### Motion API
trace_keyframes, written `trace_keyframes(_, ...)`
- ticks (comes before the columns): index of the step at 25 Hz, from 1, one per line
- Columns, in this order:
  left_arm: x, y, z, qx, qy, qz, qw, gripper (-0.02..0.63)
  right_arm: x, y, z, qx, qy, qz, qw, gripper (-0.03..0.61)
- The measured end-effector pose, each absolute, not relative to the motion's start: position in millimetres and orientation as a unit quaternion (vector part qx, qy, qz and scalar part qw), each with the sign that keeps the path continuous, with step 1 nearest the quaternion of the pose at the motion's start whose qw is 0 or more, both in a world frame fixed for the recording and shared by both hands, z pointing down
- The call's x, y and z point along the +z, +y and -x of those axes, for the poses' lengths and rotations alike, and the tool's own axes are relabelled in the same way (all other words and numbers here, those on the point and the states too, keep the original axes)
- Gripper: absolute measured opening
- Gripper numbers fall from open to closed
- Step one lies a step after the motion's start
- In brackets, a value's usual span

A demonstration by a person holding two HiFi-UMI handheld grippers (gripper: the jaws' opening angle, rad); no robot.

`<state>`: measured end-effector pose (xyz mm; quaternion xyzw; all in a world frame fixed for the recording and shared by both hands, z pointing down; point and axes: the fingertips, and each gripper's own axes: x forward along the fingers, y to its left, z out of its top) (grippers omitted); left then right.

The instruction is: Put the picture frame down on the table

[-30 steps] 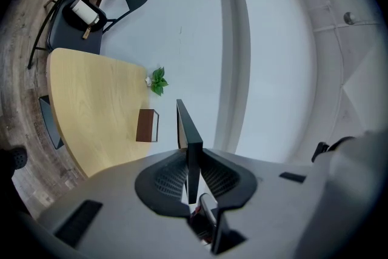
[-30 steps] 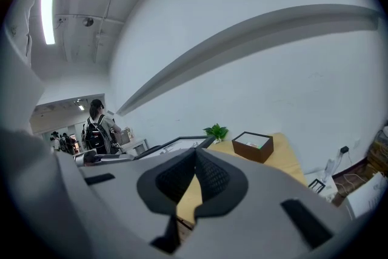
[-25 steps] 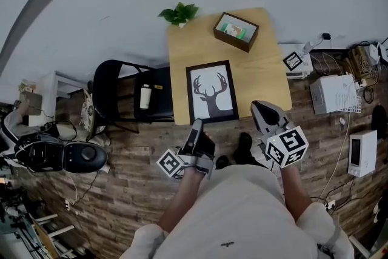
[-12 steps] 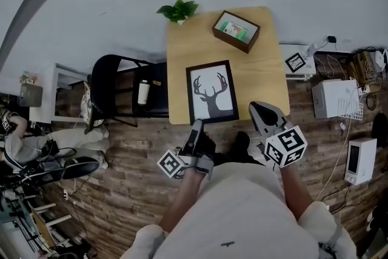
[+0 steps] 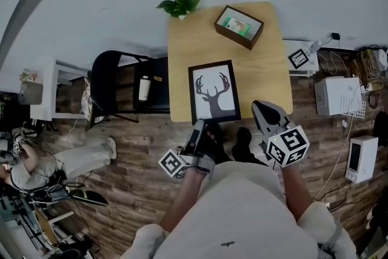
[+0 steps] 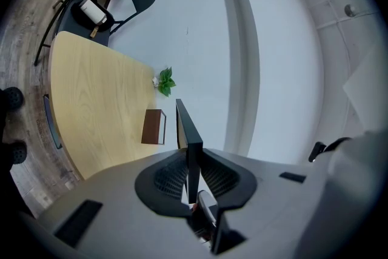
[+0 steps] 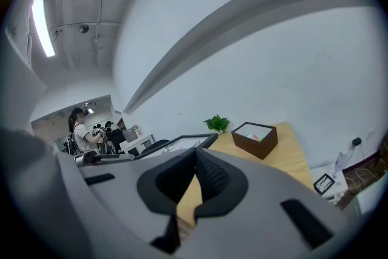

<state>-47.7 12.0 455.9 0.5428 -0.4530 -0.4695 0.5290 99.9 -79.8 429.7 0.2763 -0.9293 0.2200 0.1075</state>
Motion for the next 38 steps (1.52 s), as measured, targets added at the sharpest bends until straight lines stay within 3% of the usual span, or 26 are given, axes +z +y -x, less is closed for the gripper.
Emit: trace_keyframes(38,552.3,-83.4,136.8,-0.333,-0.351,-0.606,0.632,0.064,452.5,-99.7,-16.5,0.230,-0.860,-0.436,0.134,-0.002)
